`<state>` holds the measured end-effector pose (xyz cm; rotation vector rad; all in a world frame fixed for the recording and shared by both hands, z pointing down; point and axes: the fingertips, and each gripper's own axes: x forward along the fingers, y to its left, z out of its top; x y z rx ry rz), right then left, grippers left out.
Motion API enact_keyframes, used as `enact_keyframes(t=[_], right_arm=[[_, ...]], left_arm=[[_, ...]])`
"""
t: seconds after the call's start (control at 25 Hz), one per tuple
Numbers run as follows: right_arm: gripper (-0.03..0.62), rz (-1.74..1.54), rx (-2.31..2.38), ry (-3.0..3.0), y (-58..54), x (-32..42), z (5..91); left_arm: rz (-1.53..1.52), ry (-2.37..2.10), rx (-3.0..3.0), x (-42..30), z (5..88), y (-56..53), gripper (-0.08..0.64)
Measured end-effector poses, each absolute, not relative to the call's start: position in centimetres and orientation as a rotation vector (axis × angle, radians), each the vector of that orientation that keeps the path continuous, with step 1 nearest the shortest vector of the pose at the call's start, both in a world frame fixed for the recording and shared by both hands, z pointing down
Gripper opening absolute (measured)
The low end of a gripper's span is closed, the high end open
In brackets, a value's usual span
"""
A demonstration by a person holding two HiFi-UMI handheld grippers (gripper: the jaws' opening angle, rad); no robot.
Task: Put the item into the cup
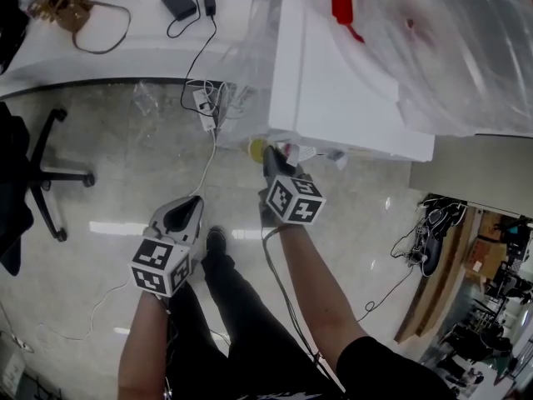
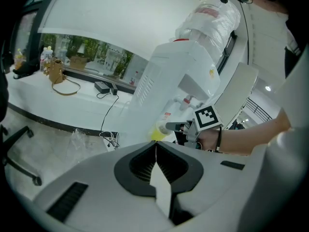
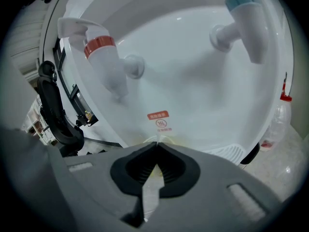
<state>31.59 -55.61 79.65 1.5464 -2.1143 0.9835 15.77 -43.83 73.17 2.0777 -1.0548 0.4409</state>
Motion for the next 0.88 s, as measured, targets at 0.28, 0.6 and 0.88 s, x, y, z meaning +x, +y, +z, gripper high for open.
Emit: enact_keyframes(t=[0.28,0.6,0.88], right_arm=[[0.006,0.965,1.545,-2.090,-55.8,31.9,79.9],[0.072,0.987,1.533,-2.117,-55.8,31.5,79.8],[0.072,0.977,1.557,-2.130,-54.9,31.4,78.5]], left_arm=[[0.438,-1.040,2.080,15.9,73.2,-44.2,0.006],[0.451,-1.016,2.081,16.5,73.7,-44.0,0.006],[0.455,-0.999,2.097,16.8,73.0,-43.5,0.006]])
